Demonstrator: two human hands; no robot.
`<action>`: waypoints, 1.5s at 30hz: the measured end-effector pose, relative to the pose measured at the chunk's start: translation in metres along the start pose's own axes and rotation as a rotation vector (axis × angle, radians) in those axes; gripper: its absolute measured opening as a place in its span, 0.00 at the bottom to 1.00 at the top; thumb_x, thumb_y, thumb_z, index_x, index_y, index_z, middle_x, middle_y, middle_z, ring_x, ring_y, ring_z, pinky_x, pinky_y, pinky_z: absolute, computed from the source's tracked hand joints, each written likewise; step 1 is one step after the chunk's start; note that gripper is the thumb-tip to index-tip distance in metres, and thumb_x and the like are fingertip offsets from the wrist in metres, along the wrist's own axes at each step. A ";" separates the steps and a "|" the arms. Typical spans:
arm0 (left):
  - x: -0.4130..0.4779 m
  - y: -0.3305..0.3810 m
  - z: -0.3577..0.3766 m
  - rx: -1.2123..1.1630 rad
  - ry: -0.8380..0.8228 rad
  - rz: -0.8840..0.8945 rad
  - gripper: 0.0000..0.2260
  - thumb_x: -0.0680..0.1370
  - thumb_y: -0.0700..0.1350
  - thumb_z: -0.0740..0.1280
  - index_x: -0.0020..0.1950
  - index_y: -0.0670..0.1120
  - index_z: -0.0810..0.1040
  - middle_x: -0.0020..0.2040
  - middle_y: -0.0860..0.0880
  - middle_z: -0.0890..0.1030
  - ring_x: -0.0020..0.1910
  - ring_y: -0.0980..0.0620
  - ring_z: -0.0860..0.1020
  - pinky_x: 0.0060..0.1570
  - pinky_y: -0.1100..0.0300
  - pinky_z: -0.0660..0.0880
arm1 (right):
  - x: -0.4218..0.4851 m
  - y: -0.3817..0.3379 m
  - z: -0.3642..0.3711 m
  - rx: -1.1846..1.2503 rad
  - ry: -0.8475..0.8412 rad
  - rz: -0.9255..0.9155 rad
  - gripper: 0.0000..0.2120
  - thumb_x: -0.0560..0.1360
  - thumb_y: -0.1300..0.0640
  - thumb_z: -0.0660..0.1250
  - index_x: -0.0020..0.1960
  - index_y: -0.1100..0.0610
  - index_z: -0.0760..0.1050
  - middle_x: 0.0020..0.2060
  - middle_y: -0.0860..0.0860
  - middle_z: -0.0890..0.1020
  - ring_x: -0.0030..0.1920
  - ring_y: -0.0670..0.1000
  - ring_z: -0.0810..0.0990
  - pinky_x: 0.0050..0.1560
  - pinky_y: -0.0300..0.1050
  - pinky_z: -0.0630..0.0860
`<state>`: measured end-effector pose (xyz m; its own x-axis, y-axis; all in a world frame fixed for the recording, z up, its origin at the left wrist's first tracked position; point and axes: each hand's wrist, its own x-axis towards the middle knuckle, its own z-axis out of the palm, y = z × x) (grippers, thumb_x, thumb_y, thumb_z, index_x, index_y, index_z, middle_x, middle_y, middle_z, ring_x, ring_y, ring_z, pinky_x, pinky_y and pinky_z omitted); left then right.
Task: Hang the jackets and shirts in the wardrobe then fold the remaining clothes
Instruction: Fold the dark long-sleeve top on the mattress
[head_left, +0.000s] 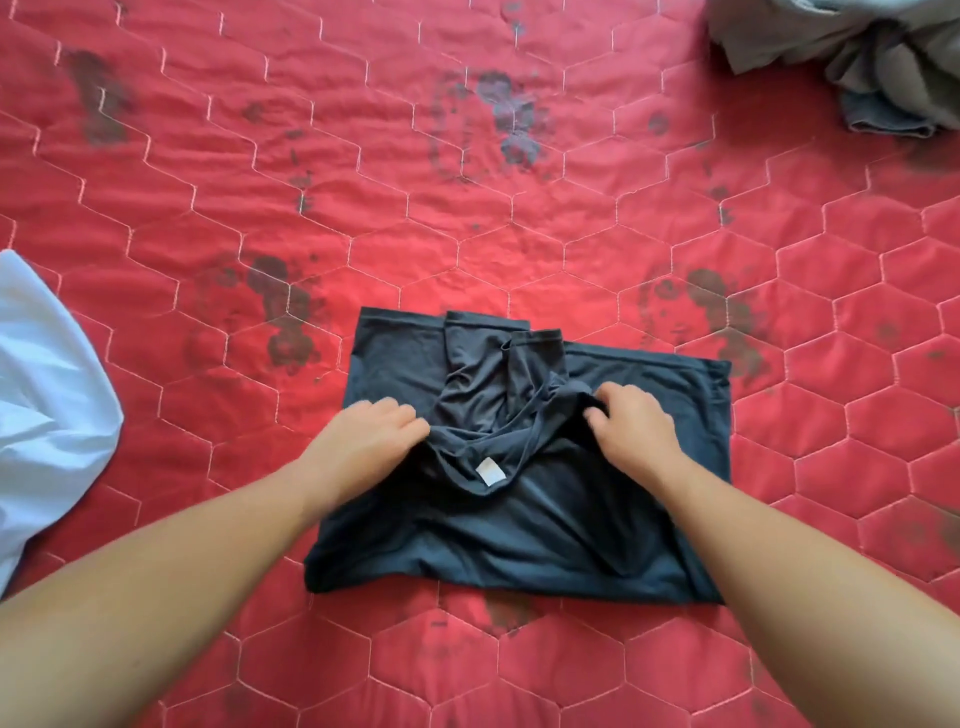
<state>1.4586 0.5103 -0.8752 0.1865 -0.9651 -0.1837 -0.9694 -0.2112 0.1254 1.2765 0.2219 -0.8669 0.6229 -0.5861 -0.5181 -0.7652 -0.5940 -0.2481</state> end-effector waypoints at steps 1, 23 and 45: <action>0.007 -0.008 -0.006 -0.065 0.046 -0.053 0.03 0.74 0.42 0.65 0.47 0.47 0.76 0.40 0.47 0.75 0.39 0.43 0.77 0.33 0.50 0.74 | -0.003 0.003 -0.005 0.140 0.034 -0.002 0.07 0.78 0.54 0.63 0.51 0.56 0.77 0.48 0.54 0.79 0.54 0.59 0.77 0.53 0.52 0.70; -0.035 0.060 0.034 -0.107 -0.059 -0.254 0.29 0.69 0.56 0.77 0.67 0.50 0.74 0.60 0.45 0.72 0.57 0.42 0.75 0.53 0.47 0.74 | -0.069 0.080 0.031 -0.145 0.042 0.372 0.21 0.80 0.37 0.58 0.55 0.55 0.69 0.55 0.57 0.80 0.58 0.62 0.77 0.53 0.59 0.73; -0.093 0.047 0.033 -0.610 -0.253 -1.158 0.05 0.77 0.45 0.70 0.51 0.47 0.78 0.54 0.41 0.81 0.56 0.38 0.78 0.54 0.51 0.72 | -0.132 0.140 0.035 -0.112 -0.109 0.330 0.13 0.78 0.51 0.64 0.60 0.54 0.71 0.56 0.58 0.79 0.58 0.62 0.77 0.53 0.56 0.74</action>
<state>1.3906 0.5957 -0.8841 0.7499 -0.1422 -0.6461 -0.0341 -0.9836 0.1769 1.0818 0.2357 -0.8619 0.3198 -0.6977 -0.6410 -0.8958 -0.4430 0.0353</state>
